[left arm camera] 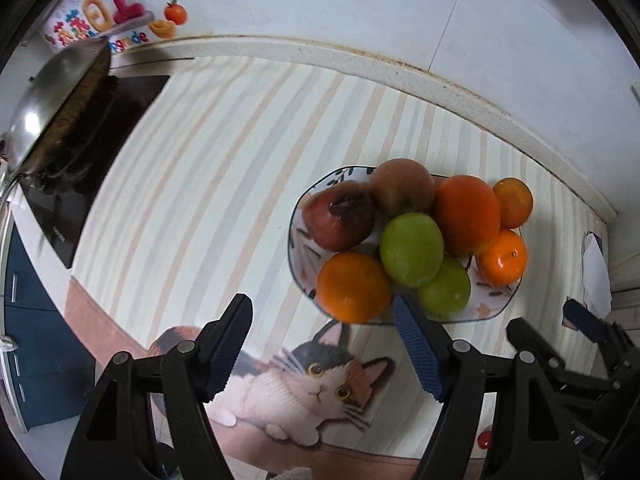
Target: Organize fruits
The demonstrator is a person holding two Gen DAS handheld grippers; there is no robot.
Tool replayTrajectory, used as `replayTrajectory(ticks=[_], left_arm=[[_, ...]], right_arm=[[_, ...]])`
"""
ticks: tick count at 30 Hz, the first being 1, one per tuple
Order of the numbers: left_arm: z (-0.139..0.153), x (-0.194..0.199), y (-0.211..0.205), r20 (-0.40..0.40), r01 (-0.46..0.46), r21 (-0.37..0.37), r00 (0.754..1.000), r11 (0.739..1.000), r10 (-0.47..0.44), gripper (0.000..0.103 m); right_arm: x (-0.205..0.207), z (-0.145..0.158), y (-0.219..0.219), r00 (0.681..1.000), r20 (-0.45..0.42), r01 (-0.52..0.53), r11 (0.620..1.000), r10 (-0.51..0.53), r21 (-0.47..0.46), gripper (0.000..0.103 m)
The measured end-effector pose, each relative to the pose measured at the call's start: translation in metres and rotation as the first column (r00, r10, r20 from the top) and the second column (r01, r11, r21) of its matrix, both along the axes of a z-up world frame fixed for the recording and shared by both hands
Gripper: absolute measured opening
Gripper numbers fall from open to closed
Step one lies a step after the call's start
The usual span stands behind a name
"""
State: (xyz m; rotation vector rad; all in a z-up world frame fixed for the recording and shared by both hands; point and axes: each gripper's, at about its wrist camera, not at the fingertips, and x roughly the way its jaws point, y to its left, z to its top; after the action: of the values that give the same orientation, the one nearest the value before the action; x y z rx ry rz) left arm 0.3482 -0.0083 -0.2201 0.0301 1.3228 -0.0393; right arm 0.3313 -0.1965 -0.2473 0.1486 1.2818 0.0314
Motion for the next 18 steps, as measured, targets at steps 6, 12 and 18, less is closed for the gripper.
replayTrajectory(ticks=[6,12,18], left_arm=[[0.025,-0.030,0.004,0.065,-0.002,-0.005,0.998,1.000,0.002,0.072],[0.060,-0.060,0.002,0.118,0.016,-0.042,0.993,0.999,-0.011,0.072],[0.093,-0.095,-0.007,0.187,0.050,-0.052,0.982,0.997,-0.040,0.072]], right_arm=[[-0.022,0.035,-0.001,0.999,0.048,-0.007,1.000,0.008,-0.007,0.096],[-0.049,0.082,-0.003,0.993,0.121,-0.009,1.000,0.010,-0.014,0.096],[-0.085,0.129,-0.007,0.981,0.193,-0.008,1.000,0.010,-0.010,0.096]])
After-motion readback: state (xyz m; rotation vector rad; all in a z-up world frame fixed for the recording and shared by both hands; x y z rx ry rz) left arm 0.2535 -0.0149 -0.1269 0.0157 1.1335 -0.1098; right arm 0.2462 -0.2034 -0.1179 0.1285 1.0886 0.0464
